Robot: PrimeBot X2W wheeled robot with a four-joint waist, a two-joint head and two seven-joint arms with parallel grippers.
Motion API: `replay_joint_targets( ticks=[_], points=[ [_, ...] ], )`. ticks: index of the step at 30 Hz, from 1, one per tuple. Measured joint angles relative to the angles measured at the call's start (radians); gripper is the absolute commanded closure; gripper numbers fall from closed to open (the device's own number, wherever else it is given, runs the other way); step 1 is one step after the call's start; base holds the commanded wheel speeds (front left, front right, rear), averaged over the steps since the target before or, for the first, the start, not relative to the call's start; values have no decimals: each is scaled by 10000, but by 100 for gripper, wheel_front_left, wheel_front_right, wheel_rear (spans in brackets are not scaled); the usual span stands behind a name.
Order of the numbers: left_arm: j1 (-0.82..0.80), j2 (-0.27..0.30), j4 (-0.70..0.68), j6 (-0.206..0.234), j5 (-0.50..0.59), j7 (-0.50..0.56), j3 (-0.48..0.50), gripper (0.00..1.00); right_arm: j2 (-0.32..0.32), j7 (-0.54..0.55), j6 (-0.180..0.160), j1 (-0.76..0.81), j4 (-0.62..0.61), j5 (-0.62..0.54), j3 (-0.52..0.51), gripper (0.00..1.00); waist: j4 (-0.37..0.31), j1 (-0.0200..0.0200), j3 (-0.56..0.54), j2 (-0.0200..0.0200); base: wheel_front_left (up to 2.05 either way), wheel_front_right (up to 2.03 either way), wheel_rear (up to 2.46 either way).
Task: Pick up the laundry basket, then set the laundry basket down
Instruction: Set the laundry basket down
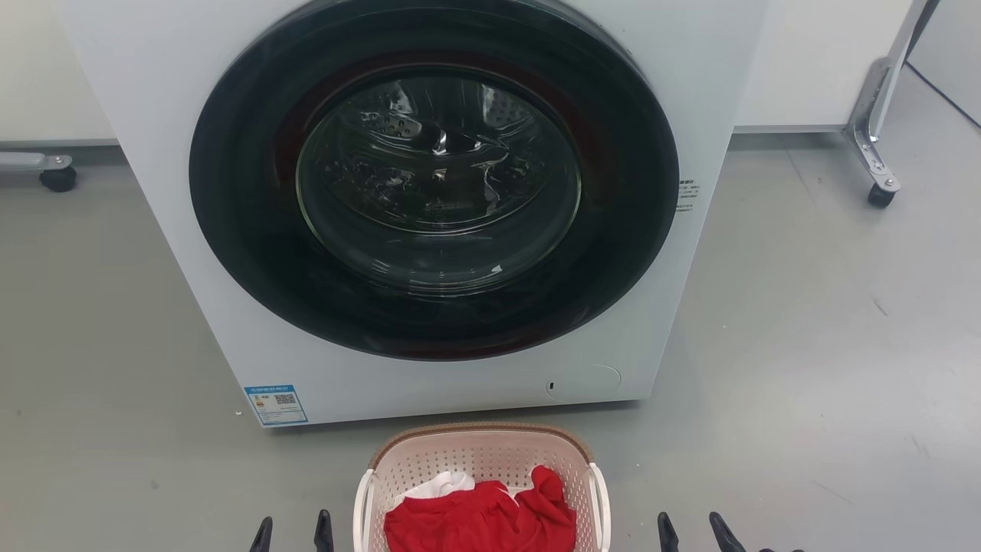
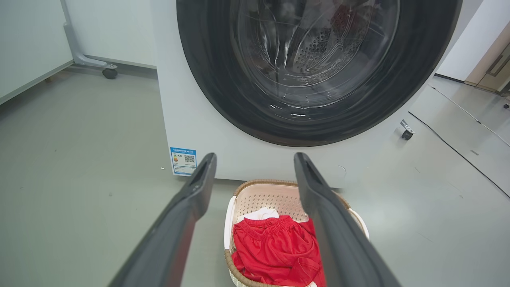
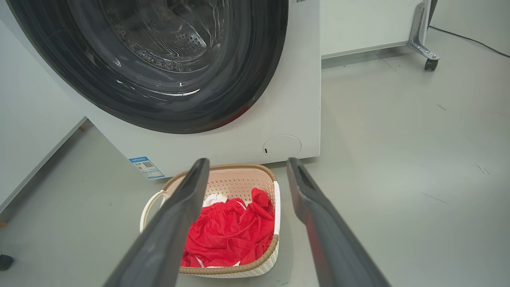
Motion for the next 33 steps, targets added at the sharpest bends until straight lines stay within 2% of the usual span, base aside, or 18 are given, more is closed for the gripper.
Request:
replay_joint_targets(
  ticks=[15,33],
  points=[
    [147,-182,-314,0,454,0,173,0,146,0,0,382,-796,-757,-527,0,-36,0,95,0,0,0,0],
    [147,-307,-387,0,700,0,334,0,217,0,0,589,-1104,-1164,-698,0,-74,1,80,1,0,0,0]
  ],
)
